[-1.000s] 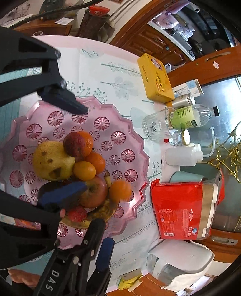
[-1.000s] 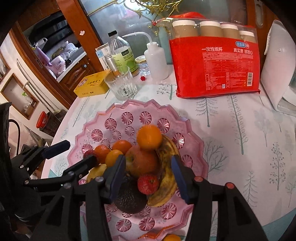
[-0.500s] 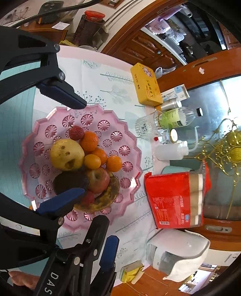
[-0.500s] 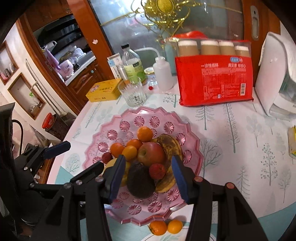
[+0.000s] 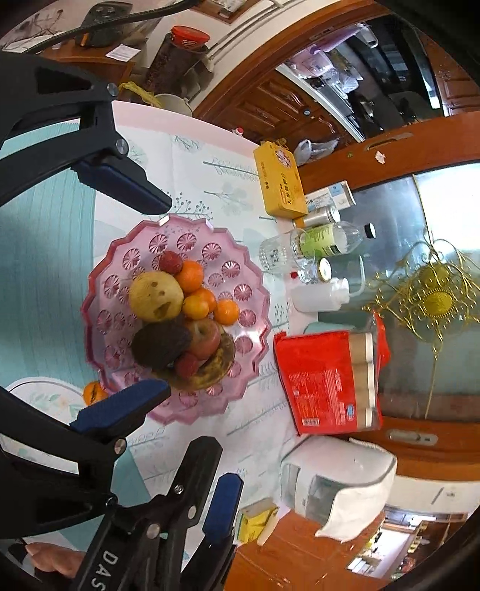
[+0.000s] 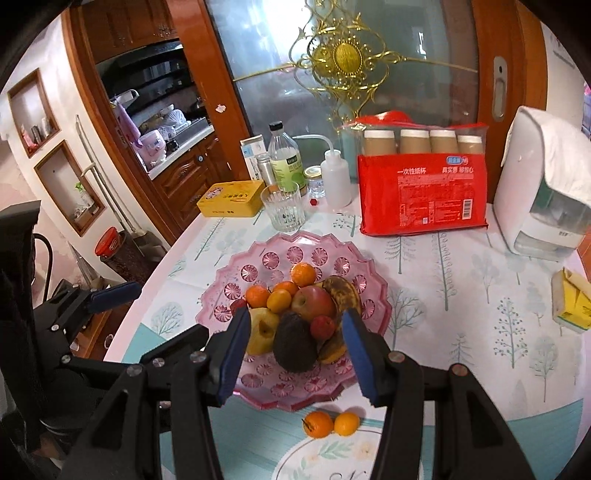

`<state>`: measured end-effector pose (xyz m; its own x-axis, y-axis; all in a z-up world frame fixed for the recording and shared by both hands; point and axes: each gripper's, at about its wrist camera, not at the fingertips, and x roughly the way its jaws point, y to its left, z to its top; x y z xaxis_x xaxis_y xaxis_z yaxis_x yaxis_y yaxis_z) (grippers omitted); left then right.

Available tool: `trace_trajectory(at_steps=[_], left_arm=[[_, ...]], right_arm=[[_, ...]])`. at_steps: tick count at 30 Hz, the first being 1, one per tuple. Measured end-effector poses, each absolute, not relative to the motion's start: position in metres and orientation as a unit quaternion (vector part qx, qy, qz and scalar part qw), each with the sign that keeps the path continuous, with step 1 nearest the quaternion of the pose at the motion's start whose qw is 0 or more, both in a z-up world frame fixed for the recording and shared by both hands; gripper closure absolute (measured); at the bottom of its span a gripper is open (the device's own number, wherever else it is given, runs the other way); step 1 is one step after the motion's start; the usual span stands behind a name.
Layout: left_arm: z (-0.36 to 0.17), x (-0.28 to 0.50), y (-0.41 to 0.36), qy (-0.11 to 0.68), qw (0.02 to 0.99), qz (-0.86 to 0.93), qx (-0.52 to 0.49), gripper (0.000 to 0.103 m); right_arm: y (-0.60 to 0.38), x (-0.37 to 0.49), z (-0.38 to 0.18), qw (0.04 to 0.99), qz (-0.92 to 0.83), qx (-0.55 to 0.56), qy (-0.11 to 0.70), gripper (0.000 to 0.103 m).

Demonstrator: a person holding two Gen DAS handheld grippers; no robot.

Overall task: Organize fruits
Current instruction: 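Withdraw both grippers toward the last two tangerines beside the plate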

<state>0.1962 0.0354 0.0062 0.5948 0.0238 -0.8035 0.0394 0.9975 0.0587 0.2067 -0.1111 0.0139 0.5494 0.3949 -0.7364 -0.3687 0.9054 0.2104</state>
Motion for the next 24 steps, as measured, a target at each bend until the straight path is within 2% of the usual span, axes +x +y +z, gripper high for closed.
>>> trace_trajectory(at_steps=[13,24], left_arm=[[0.009,0.161,0.011,0.433,0.901,-0.004,0.019,0.013],[-0.053,0.133,-0.004,0.465,0.885,0.003,-0.023,0.013]], right_arm=[[-0.151,0.169,0.011,0.891,0.205,0.011,0.406,0.051],[-0.187,0.156,-0.042,0.877,0.173,0.032,0.447,0.051]])
